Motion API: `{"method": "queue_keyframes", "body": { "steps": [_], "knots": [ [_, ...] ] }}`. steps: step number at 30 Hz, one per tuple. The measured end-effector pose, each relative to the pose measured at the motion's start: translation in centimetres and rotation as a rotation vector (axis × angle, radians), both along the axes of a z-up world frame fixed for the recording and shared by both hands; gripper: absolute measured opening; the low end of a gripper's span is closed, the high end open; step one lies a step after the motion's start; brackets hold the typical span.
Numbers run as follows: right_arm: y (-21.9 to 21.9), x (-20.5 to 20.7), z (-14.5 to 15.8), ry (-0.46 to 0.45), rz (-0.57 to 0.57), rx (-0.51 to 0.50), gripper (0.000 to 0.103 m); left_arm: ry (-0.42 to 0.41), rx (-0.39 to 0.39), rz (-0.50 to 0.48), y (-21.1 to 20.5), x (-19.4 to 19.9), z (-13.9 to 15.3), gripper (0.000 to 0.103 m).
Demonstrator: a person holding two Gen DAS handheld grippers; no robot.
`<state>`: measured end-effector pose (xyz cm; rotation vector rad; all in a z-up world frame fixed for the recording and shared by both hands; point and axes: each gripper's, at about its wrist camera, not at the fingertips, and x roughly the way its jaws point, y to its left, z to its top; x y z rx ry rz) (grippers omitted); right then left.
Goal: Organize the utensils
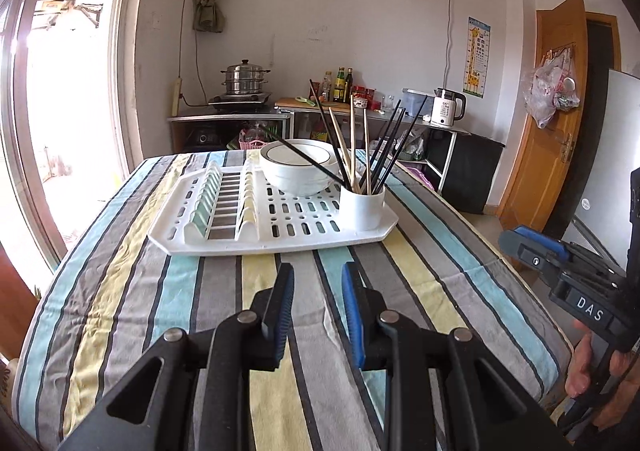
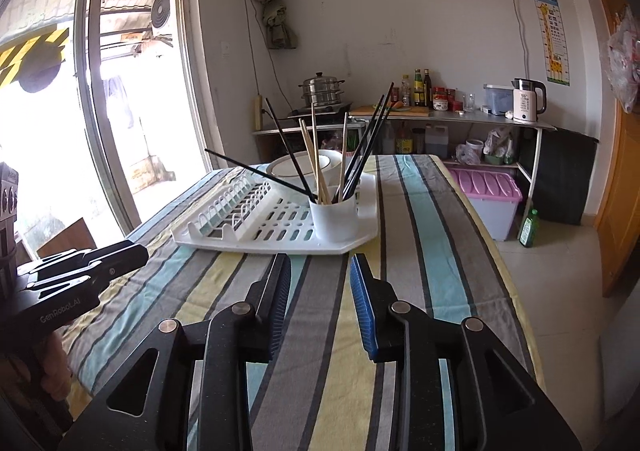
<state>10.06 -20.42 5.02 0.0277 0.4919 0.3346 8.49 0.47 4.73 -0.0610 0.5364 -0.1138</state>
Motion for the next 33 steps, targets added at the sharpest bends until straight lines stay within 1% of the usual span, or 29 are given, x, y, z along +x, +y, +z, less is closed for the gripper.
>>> {"method": "queue_keyframes", "body": {
  "steps": [2,7,13,20,33],
  "knots": [
    [0.3,-1.4,-0.6,0.002,-0.006,-0.020,0.032,0.001,-0.001,0.013,0.0,-1.0,-0.6,0.026],
    [0.8,-4.4,-1.4,0.000,-0.017,-0.036,0.032,-0.001,-0.005,0.039,0.0,-3.5,-1.7,0.026],
    [1.0,-6.8,-2.0,-0.008,-0.017,-0.039,0.032,-0.001,-0.003,0.047,-0.3,-6.0,-3.0,0.026],
    [1.0,-7.2,-2.1,-0.010,-0.024,-0.053,0.032,0.004,-0.007,0.030,-1.0,-7.1,-3.3,0.026],
    [1.1,-7.4,-2.4,-0.012,-0.016,-0.059,0.032,0.009,0.007,0.028,-1.6,-7.1,-3.6,0.026]
  ]
}}
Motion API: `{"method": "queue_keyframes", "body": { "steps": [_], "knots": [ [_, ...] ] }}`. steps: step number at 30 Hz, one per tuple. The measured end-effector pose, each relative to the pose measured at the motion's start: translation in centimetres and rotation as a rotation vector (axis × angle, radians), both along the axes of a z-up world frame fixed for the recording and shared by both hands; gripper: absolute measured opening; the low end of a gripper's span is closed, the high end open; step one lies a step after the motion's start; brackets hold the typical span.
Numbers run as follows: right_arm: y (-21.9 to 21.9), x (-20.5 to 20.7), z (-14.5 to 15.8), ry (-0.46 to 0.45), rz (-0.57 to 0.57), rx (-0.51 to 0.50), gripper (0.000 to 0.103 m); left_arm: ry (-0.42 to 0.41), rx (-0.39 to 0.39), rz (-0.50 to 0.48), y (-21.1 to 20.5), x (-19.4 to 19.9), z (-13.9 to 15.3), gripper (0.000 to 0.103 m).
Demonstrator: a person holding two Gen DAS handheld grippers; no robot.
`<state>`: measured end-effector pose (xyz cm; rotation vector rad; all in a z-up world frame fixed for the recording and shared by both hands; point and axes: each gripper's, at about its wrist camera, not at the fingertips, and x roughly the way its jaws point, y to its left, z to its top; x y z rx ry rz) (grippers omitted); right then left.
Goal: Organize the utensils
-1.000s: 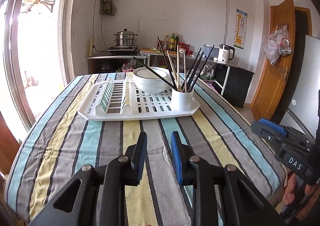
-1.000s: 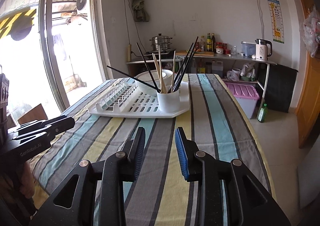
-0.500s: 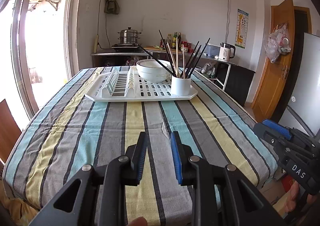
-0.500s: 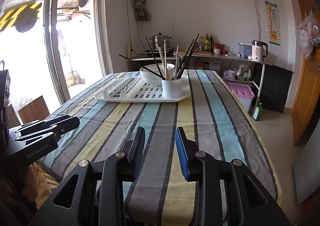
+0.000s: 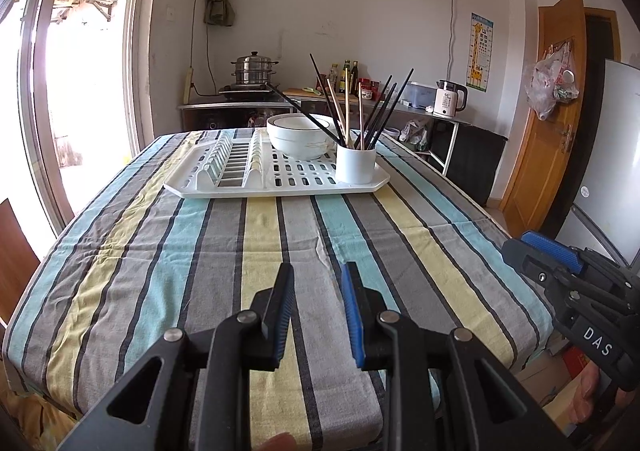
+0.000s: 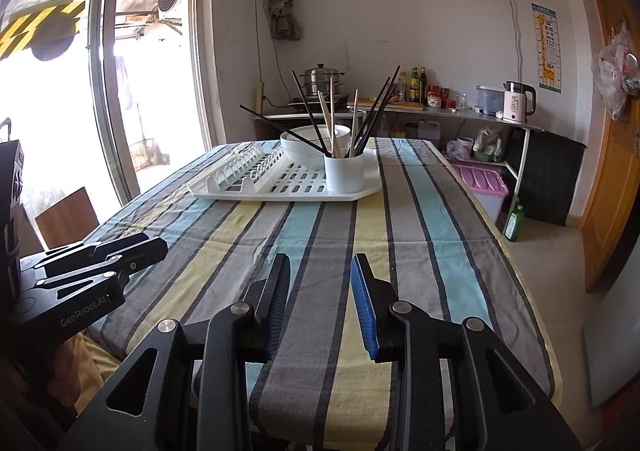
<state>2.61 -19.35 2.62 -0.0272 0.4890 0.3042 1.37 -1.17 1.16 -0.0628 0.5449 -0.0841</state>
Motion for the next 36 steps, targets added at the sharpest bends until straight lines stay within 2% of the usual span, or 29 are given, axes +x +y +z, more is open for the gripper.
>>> {"method": "queue_keyframes", "body": {
  "steps": [36],
  "knots": [
    [0.37,-0.23,0.07,0.002,0.011,-0.006,0.033,0.000,0.017,-0.005,-0.16,-0.03,-0.22,0.026]
  ]
}}
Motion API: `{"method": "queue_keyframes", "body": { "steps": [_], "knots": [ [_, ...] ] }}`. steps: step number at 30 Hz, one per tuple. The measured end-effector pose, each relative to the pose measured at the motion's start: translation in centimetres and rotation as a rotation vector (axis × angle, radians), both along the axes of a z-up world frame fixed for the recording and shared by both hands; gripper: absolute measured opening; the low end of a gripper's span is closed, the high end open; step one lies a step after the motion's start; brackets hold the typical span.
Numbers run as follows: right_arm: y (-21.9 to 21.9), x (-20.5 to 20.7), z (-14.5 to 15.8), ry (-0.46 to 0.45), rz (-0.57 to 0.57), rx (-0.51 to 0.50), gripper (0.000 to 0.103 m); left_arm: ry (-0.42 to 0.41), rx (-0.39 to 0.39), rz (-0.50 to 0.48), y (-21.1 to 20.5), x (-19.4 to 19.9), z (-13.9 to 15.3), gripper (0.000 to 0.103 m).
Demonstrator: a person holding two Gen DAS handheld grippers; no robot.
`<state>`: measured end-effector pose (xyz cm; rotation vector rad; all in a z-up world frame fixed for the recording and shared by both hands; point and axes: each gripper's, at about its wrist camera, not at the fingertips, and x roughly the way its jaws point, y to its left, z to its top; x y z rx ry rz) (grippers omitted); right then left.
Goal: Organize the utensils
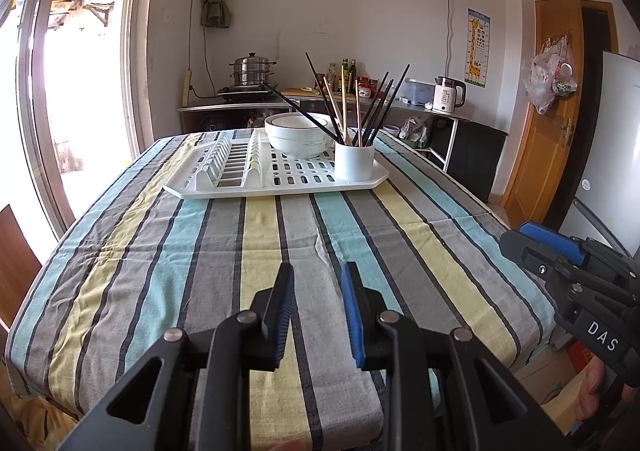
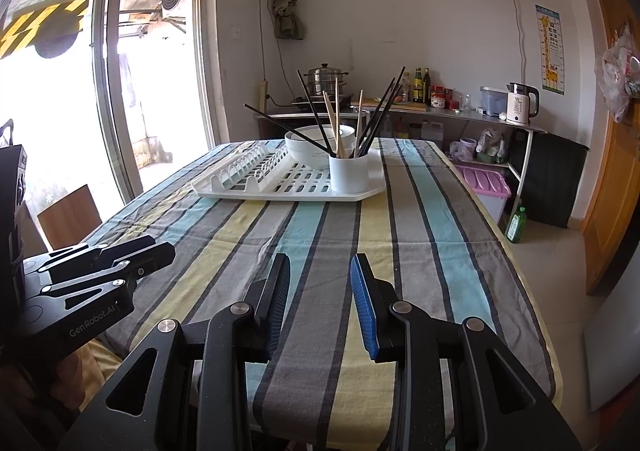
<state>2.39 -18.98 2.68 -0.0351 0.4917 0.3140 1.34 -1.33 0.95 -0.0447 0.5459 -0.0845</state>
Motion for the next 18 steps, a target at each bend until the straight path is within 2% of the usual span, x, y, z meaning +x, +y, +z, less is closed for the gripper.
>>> {"method": "queue_keyframes", "body": {
  "steps": [18],
  "knots": [
    [0.08,-0.11,0.00,-0.002,0.002,-0.001,0.033,-0.002,0.006,-0.001,-0.19,-0.08,0.15,0.026]
  ]
}}
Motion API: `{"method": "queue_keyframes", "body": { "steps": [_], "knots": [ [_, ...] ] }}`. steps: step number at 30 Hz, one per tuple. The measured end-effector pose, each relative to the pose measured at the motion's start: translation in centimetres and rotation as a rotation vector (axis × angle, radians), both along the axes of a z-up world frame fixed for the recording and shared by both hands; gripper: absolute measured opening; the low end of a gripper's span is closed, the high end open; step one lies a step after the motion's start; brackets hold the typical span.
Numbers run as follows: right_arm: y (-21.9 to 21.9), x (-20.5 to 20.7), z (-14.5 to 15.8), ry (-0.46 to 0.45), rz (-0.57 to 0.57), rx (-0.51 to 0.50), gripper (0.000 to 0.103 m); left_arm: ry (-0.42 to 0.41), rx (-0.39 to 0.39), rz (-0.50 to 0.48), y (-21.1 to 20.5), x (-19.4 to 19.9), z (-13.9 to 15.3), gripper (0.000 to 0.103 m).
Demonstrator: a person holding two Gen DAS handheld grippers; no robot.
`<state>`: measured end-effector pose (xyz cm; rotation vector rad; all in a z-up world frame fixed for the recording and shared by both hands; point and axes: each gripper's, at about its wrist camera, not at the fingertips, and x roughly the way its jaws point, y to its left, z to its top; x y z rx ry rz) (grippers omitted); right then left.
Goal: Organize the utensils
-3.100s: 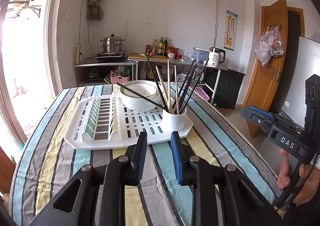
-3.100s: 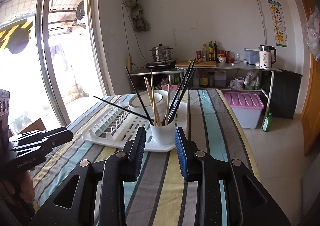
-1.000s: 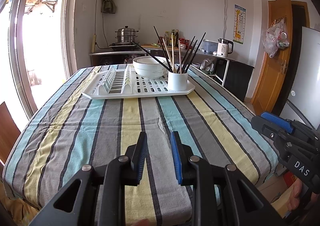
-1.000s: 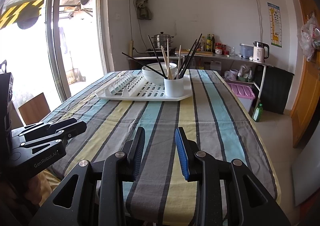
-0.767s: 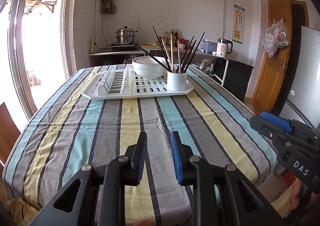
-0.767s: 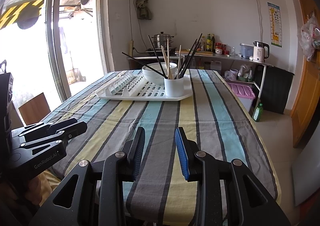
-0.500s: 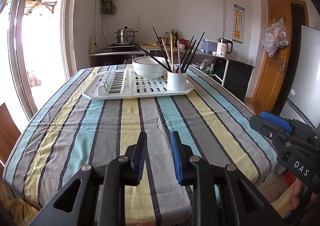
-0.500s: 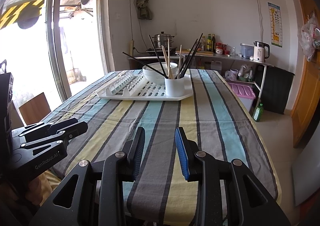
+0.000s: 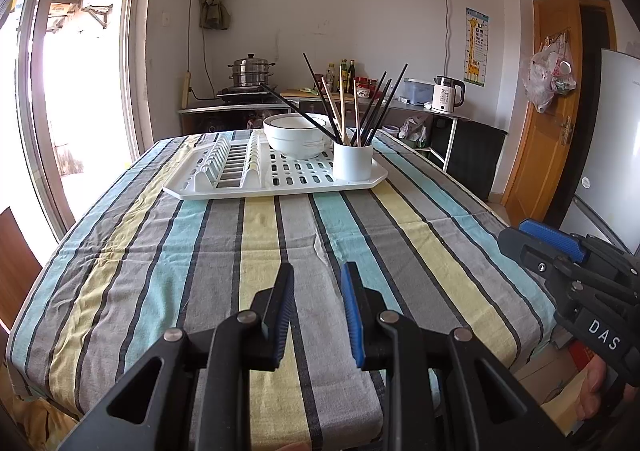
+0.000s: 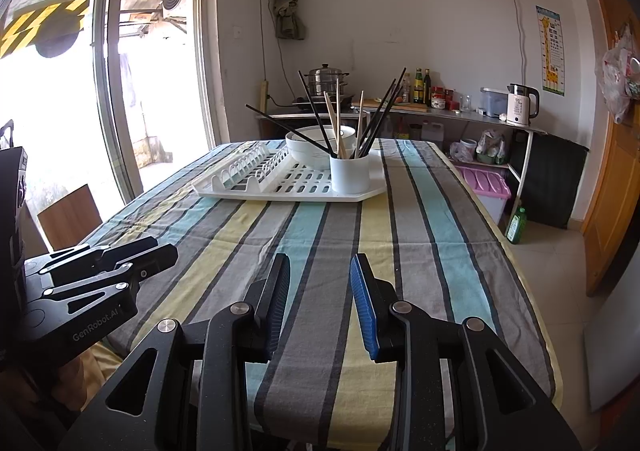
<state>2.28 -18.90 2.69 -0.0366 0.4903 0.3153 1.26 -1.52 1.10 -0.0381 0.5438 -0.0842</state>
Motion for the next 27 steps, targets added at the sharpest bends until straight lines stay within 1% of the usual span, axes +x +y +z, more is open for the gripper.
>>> {"method": "queue_keyframes", "body": {
  "steps": [12,27],
  "knots": [
    [0.05,-0.02,0.00,0.000,0.000,0.001,0.033,0.007,0.000,-0.009,-0.09,0.08,-0.11,0.026],
    [0.20,-0.26,0.26,-0.002,0.002,-0.001,0.033,-0.008,0.002,-0.008,-0.24,-0.20,-0.06,0.026]
  ]
}}
